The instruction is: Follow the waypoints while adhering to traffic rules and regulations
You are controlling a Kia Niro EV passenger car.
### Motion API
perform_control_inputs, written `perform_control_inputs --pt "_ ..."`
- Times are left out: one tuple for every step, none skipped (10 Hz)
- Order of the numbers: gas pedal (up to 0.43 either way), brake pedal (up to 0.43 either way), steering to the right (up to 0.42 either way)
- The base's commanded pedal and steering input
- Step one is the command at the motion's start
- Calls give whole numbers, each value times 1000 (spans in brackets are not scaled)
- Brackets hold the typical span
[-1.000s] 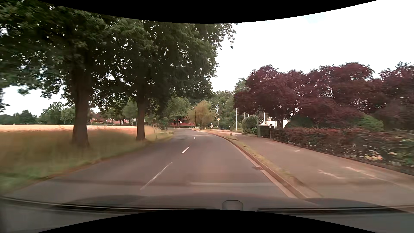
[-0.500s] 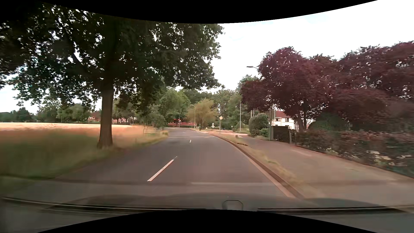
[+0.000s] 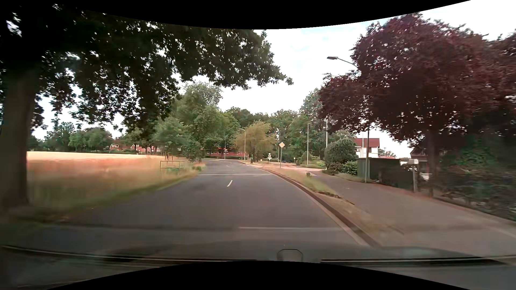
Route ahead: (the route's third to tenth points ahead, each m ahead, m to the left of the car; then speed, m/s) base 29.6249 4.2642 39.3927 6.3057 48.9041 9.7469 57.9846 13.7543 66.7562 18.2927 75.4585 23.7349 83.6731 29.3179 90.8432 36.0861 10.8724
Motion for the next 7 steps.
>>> perform_control_inputs --pt "138 0 -26" --pt "138 0 -26" --pt "138 0 -25" --pt "138 0 -25" --pt "138 0 -23" --pt "138 0 -23" --pt "138 0 -23"
